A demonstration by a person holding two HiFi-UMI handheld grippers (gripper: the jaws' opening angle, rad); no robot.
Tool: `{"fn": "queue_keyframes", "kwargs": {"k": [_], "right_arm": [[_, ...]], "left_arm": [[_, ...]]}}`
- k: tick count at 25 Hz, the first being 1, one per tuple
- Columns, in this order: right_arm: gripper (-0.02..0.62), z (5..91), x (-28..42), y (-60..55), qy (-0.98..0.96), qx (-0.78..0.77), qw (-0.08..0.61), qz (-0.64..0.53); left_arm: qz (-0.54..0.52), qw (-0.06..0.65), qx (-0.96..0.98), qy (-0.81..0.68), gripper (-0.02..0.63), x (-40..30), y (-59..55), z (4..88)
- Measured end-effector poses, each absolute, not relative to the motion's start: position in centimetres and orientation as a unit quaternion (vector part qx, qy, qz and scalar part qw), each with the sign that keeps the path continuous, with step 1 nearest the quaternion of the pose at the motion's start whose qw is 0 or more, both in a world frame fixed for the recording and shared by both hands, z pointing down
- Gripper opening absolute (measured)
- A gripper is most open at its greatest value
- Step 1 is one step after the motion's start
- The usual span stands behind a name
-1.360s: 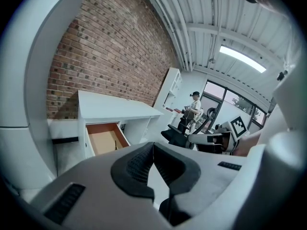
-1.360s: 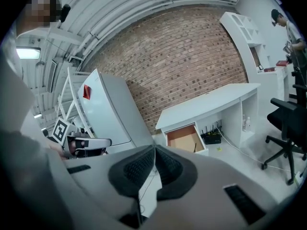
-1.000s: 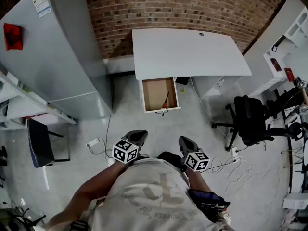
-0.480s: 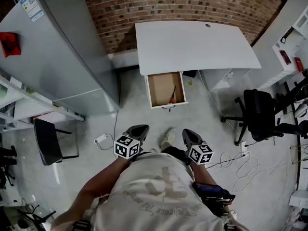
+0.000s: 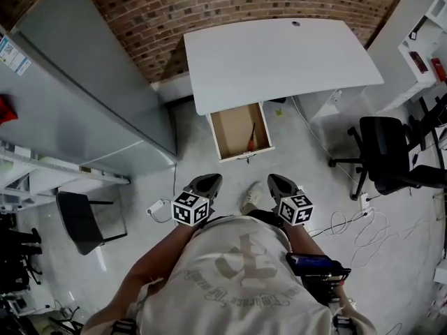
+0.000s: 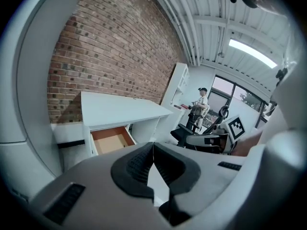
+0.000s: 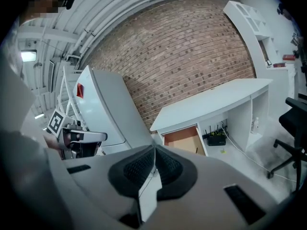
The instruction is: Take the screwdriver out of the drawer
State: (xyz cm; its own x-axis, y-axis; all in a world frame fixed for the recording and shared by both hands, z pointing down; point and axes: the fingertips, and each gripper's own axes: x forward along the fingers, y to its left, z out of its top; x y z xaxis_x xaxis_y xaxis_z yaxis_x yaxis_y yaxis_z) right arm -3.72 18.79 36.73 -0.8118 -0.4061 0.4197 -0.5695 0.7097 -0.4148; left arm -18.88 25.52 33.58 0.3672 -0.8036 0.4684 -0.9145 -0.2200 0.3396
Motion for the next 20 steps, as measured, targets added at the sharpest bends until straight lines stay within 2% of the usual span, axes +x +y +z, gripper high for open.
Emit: {"fn": "queue_keyframes", "kwargs": {"k": [20], "right_arm": [[0.025,38.3,-4.7,7.2,-0.895,0.275,0.162,0.311]], "left_arm": [[0.131,0.323,0.785,-0.512,0.021,-17.8,12.7,35.8]]}}
